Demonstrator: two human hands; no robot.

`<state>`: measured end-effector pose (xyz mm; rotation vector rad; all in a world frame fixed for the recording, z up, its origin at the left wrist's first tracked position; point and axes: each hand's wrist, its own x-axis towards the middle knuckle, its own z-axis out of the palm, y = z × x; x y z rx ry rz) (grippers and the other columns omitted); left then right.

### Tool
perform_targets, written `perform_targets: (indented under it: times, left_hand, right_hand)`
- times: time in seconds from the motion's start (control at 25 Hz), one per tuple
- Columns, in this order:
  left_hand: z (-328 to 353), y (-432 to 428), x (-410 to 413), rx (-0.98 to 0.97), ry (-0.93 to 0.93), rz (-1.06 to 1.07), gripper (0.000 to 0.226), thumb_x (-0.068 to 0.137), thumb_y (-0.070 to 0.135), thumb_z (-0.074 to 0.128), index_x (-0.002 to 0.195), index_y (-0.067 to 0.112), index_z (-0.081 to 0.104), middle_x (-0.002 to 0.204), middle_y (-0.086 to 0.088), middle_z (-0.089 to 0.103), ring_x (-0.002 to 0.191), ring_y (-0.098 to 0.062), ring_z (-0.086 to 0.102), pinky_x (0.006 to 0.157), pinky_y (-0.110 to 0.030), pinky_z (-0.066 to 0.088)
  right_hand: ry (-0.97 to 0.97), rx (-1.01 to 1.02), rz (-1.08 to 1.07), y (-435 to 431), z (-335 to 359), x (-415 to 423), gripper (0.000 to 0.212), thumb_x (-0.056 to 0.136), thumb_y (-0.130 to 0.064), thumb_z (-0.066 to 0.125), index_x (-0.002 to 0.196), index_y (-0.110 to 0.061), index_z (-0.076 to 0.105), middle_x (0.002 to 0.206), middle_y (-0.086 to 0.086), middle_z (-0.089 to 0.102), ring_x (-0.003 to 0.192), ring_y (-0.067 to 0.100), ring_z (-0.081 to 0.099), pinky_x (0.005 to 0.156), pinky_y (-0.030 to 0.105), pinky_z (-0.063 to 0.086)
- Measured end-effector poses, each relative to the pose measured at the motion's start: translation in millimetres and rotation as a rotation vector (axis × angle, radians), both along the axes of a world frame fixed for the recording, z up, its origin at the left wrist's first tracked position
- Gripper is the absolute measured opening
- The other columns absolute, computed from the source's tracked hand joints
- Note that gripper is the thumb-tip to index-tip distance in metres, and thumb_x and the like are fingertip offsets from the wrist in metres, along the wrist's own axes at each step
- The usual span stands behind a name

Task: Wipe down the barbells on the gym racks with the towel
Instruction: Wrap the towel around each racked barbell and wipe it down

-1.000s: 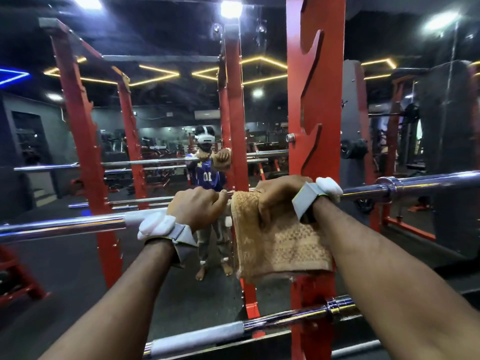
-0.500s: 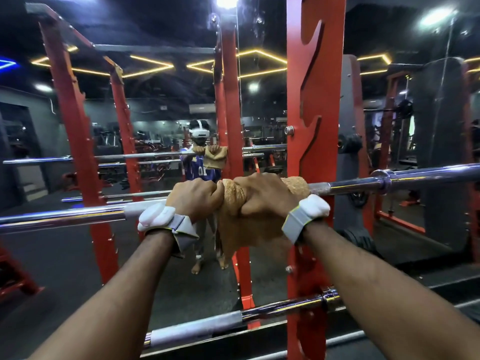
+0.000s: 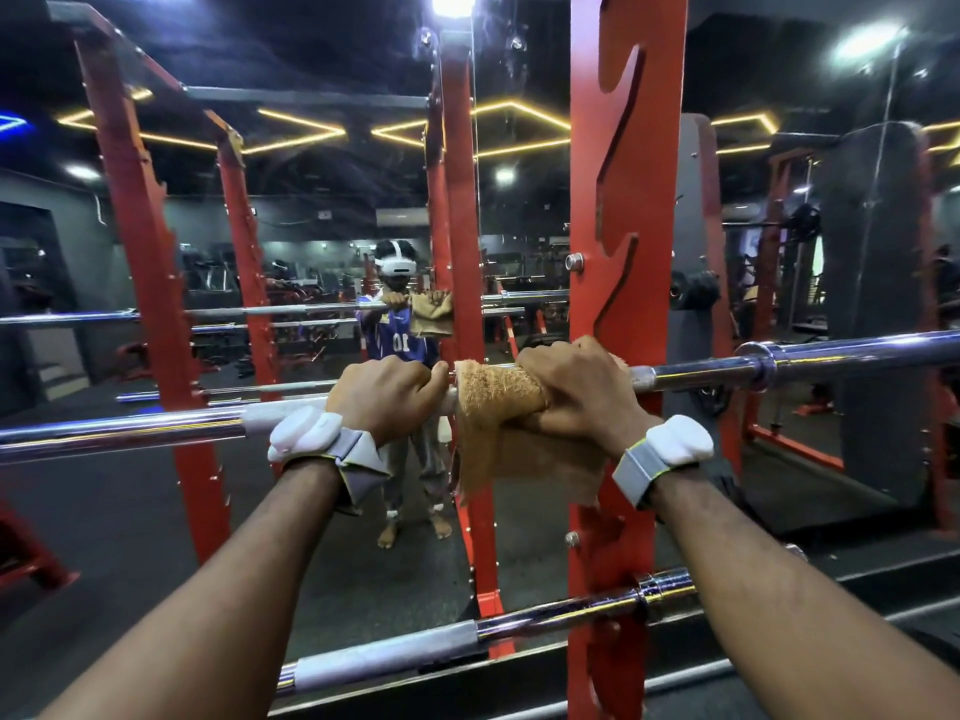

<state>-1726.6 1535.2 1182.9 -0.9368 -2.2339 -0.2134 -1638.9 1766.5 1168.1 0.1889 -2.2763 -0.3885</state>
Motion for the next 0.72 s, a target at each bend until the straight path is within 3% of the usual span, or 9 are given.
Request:
perform_targets:
  times: [0.08,0.2,0.32,0.4,0.48,0.56,0.64,0.72]
  left_hand:
    - [-2.4,0.2,1.3,0.019,0.010,0.002,0.056,0.101,0.051,0.030,0.089,0.014,0.071,0.093,-0.014,0.070,0.092,-0.038,0.065,0.066,-0.035,0.037]
    - [-5.1,2.8,-0.1,0.023,0.033,0.012,0.058,0.101,0.052,0.028,0.088,0.015,0.071,0.089,-0.012,0.070,0.091,-0.036,0.065,0.063,-0.033,0.037]
    - [-4.1,1.7,-1.2,0.008,0.050,0.012,0.059,0.101,0.053,0.026,0.090,0.017,0.071,0.088,-0.012,0.070,0.089,-0.036,0.066,0.063,-0.034,0.038]
    - [-4.9,0.0,-1.1,0.008,0.050,-0.004,0.059,0.101,0.054,0.026,0.093,0.018,0.072,0.089,-0.012,0.070,0.090,-0.036,0.066,0.062,-0.033,0.037]
    - [-4.6,-0.9,-1.2,0.005,0.044,-0.010,0.058,0.100,0.054,0.027,0.094,0.018,0.072,0.088,-0.012,0.069,0.089,-0.036,0.066,0.062,-0.033,0.036]
    - [-4.5,0.8,-0.7,-0.005,0.055,-0.008,0.058,0.100,0.053,0.027,0.091,0.018,0.072,0.086,-0.011,0.069,0.087,-0.035,0.066,0.062,-0.033,0.038]
    - [-3.4,0.9,0.1,-0.012,0.053,-0.003,0.059,0.101,0.053,0.027,0.089,0.018,0.072,0.085,-0.011,0.069,0.087,-0.035,0.066,0.062,-0.033,0.039]
    - [-3.0,1.3,-0.5,-0.005,0.043,0.002,0.058,0.101,0.053,0.027,0.092,0.019,0.073,0.088,-0.011,0.070,0.090,-0.035,0.066,0.062,-0.033,0.036]
  right_hand:
    - [-0.053,-0.072,-0.080,-7.6,4.6,-6.5,0.042,0.065,-0.061,0.058,0.085,-0.024,0.055,0.079,-0.004,0.065,0.079,0.025,0.063,0.071,0.035,0.032]
    - [-0.448,-0.330,-0.097,-15.6,32.9,-7.0,0.041,0.059,-0.059,0.076,0.078,-0.024,0.066,0.072,-0.007,0.068,0.072,0.018,0.065,0.066,0.032,0.048]
    - [-0.925,-0.733,-0.030,-26.3,59.1,-6.6,0.012,0.067,-0.026,0.088,0.065,-0.023,0.076,0.065,-0.010,0.070,0.059,0.005,0.064,0.055,0.020,0.047]
    - [-1.031,-0.813,-0.052,-31.4,64.2,-6.0,0.011,0.070,-0.013,0.087,0.066,-0.018,0.077,0.067,-0.005,0.072,0.059,0.009,0.064,0.053,0.019,0.047]
    - [-0.799,-0.651,-0.073,-26.7,55.3,-5.0,0.018,0.064,-0.033,0.085,0.068,-0.019,0.073,0.067,-0.006,0.070,0.062,0.013,0.064,0.056,0.023,0.046]
    - [-0.286,-0.303,-0.096,-17.5,19.5,-7.3,0.037,0.056,-0.051,0.068,0.074,-0.019,0.063,0.068,-0.005,0.064,0.066,0.022,0.063,0.063,0.031,0.041]
    - [0.158,-0.084,-0.118,-19.3,-18.5,-7.2,0.043,0.054,-0.054,0.066,0.081,-0.023,0.057,0.075,-0.004,0.060,0.072,0.026,0.060,0.071,0.038,0.035]
    - [0.271,-0.044,-0.132,-20.3,-25.3,-10.0,0.047,0.056,-0.056,0.068,0.087,-0.023,0.057,0.079,-0.004,0.060,0.074,0.026,0.058,0.072,0.039,0.032]
